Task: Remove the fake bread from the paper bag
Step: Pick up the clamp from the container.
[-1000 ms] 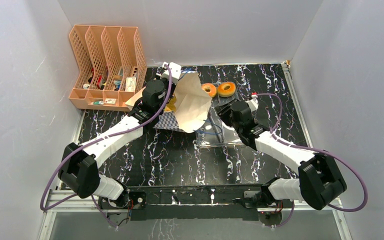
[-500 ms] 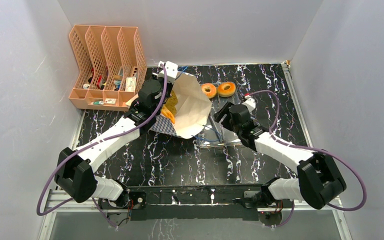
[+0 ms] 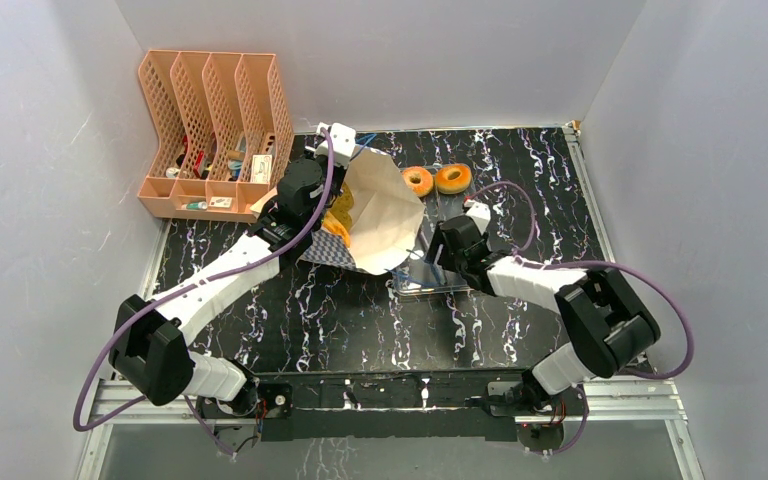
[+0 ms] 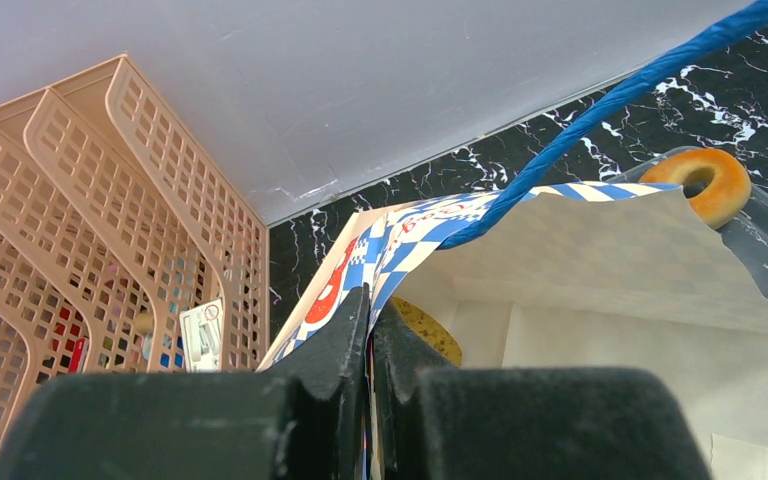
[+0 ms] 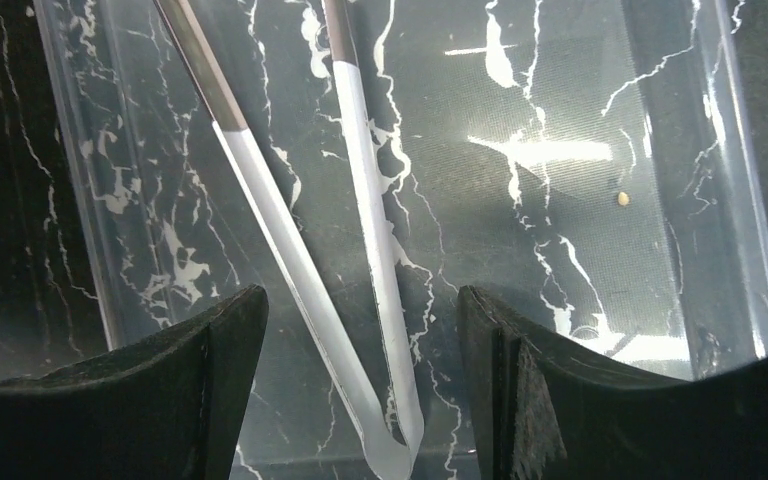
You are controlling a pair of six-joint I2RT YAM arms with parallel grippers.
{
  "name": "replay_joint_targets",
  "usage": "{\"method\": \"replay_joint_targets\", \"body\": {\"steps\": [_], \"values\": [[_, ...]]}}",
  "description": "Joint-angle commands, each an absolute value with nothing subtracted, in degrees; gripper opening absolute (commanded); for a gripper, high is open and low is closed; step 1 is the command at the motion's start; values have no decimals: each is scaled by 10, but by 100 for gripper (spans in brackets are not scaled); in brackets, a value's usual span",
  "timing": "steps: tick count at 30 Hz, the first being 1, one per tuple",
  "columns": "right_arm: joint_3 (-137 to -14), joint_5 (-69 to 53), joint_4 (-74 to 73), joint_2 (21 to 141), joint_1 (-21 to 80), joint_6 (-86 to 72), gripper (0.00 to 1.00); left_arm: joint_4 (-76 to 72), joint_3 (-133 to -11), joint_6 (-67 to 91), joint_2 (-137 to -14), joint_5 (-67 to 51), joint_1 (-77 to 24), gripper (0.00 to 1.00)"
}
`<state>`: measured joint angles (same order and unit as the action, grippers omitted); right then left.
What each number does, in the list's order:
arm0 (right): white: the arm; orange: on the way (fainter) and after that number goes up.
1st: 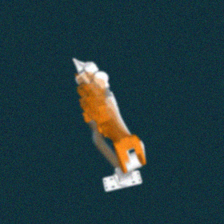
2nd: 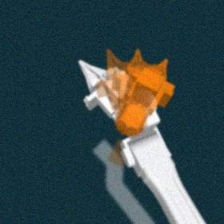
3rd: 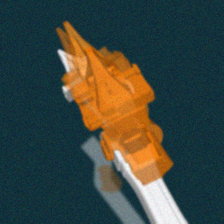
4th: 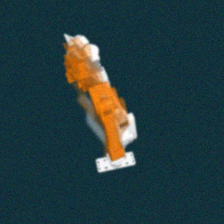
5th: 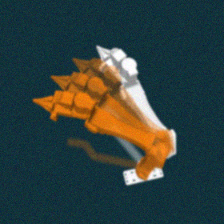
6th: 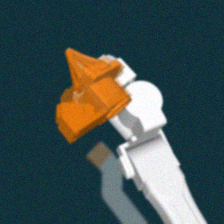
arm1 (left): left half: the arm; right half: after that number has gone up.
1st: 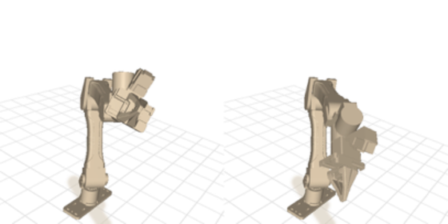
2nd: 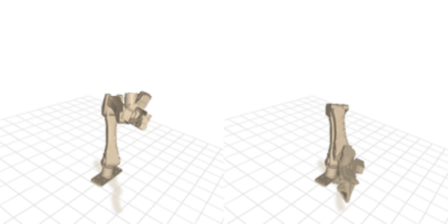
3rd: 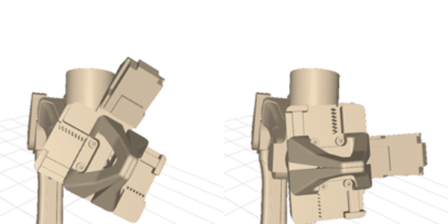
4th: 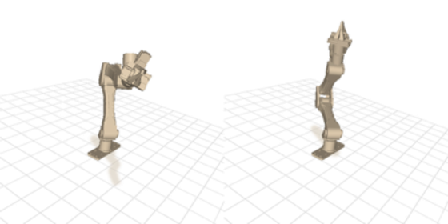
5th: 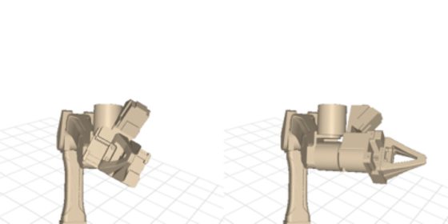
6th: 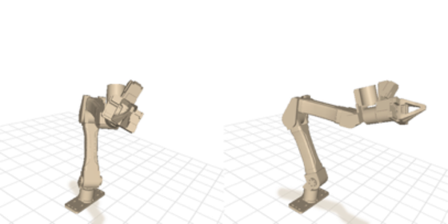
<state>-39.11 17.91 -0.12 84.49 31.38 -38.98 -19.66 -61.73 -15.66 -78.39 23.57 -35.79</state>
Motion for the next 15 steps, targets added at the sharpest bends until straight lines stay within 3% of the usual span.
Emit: {"method": "replay_joint_targets", "body": {"steps": [1, 11, 15], "values": [[-425, 205, 32, 868, 328, -354, 67, -209, -627, -158, -772, 245, -355, 0], [-461, 244, 37, 933, 349, -328, 63, -213, -621, -160, -778, 239, -354, 0], [-482, 262, 29, 970, 352, -320, 55, -214, -619, -161, -780, 240, -354, 0]]}}
